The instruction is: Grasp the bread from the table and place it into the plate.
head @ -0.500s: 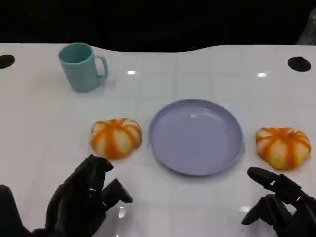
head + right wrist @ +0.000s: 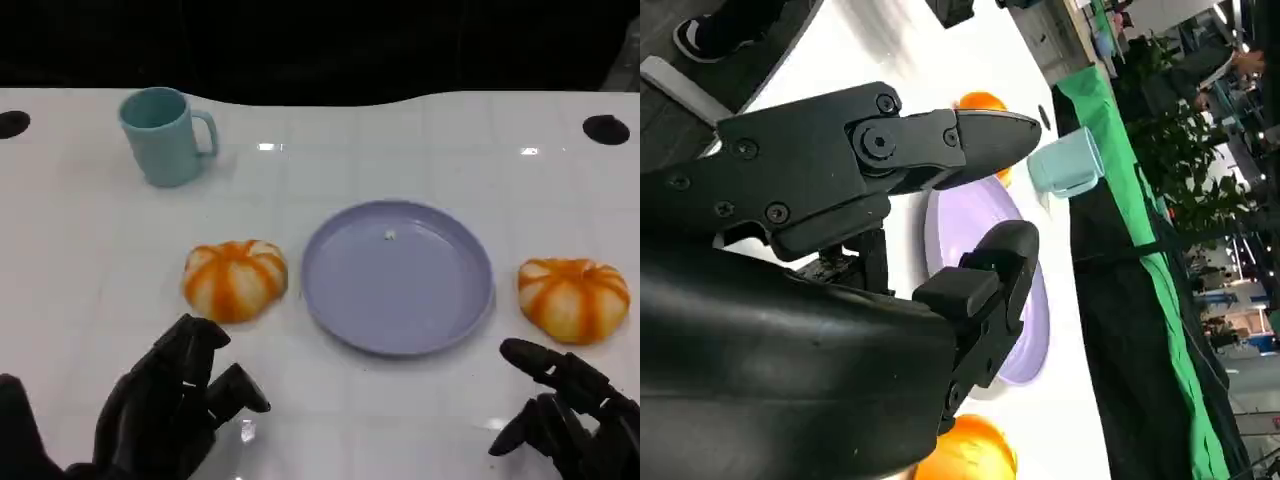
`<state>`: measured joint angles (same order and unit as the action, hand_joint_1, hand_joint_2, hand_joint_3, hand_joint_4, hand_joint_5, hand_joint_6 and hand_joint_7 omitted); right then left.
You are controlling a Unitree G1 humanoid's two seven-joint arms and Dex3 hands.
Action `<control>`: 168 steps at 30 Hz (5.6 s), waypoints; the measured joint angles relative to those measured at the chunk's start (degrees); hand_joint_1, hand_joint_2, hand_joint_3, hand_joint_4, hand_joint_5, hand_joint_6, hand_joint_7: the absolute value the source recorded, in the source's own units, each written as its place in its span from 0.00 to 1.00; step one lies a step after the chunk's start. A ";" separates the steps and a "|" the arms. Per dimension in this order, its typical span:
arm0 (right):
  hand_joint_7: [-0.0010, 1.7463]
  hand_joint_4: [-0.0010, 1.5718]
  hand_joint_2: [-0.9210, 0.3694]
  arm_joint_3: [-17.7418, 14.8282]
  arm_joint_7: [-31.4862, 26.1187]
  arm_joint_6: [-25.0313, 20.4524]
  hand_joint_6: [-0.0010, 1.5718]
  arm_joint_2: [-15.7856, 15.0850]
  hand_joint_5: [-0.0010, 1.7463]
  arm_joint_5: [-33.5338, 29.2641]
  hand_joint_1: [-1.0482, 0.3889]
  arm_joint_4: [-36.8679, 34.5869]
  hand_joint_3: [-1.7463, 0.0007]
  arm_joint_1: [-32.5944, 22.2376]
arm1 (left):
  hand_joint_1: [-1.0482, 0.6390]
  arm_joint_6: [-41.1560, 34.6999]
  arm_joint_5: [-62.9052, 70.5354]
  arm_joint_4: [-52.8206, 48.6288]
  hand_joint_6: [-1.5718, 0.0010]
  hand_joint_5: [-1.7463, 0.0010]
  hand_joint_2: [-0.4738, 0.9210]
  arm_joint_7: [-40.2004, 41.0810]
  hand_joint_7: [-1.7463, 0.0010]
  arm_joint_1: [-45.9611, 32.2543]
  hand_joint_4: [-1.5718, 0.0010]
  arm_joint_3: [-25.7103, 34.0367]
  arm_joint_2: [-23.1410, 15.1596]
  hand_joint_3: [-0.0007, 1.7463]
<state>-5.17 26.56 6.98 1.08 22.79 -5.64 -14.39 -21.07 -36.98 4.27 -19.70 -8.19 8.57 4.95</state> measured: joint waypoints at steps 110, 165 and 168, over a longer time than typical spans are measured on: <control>0.29 0.39 0.00 -0.01 0.09 -1.42 0.56 1.07 0.79 -0.19 0.20 1.11 0.84 -0.20 | 0.54 36.69 70.03 -61.64 0.59 0.00 0.70 36.80 0.00 55.29 0.47 -31.54 -11.41 0.61; 0.30 0.40 0.00 -0.93 2.19 0.17 0.55 0.80 0.78 -0.18 0.21 -0.76 0.83 0.80 | 0.16 41.65 65.05 -73.56 0.73 0.82 1.00 1.53 0.94 67.16 0.79 -32.72 -5.79 0.25; 0.30 0.40 0.00 -0.90 2.12 0.14 0.55 0.80 0.78 -0.19 0.21 -0.73 0.83 0.81 | 0.20 41.83 63.13 -71.86 0.66 0.79 1.00 -1.04 0.92 67.12 0.73 -31.58 -6.98 0.24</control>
<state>-6.07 28.67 7.12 1.88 22.60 -6.37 -13.58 20.76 26.15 -67.59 -20.74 58.93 -23.01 -2.03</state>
